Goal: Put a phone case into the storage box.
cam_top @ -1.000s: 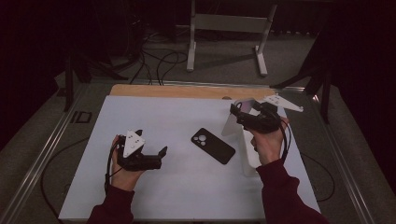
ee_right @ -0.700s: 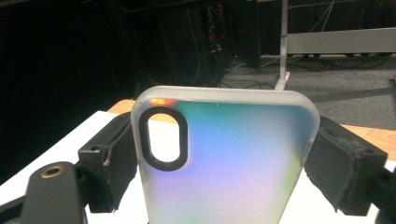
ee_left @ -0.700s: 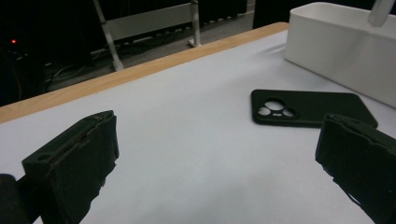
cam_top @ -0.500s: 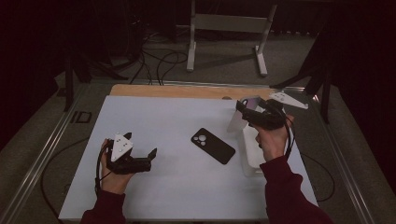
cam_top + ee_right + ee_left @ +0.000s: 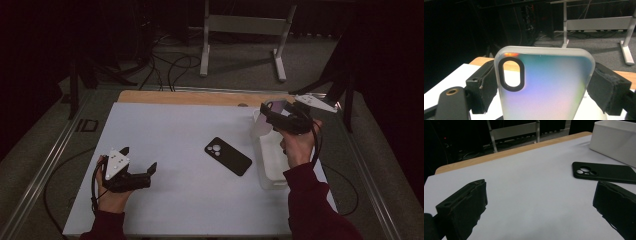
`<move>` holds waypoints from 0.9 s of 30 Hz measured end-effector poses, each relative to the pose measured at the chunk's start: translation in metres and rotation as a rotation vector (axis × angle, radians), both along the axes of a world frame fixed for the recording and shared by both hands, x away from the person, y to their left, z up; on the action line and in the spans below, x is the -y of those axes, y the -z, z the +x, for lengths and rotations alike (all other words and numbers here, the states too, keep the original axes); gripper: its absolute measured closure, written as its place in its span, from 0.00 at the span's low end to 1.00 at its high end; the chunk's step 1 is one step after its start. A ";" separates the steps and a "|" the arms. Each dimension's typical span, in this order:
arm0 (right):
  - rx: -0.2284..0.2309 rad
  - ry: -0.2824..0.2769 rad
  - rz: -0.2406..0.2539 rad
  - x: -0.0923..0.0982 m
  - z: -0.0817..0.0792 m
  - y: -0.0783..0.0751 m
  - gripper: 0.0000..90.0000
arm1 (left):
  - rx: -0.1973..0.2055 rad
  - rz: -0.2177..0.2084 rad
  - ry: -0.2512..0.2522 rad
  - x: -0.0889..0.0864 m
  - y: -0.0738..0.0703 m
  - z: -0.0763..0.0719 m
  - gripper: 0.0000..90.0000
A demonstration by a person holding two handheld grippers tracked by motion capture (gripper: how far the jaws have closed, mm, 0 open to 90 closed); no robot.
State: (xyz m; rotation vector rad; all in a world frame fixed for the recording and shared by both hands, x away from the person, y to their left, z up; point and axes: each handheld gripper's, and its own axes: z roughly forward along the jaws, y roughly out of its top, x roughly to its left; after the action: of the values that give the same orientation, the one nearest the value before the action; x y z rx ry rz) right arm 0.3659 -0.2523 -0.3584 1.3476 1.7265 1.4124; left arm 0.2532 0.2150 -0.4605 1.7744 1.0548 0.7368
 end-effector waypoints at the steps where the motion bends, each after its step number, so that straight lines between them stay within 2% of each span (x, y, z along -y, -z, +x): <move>1: 0.002 0.005 -0.002 0.001 0.001 0.000 0.19 | 0.001 -0.003 -0.002 -0.001 0.001 -0.001 0.00; 9: 0.000 0.029 0.001 0.007 0.005 0.001 0.19 | -0.003 -0.014 -0.018 -0.010 0.010 -0.006 0.00; 27: -0.002 0.082 -0.031 0.014 0.016 0.003 0.19 | 0.010 -0.032 -0.049 -0.016 0.013 -0.011 0.00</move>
State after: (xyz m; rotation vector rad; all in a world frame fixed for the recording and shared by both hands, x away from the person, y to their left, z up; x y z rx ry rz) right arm 0.3823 -0.2666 -0.3616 1.3873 1.6683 1.3346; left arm 0.2424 0.2309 -0.4735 1.7208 1.1007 0.7541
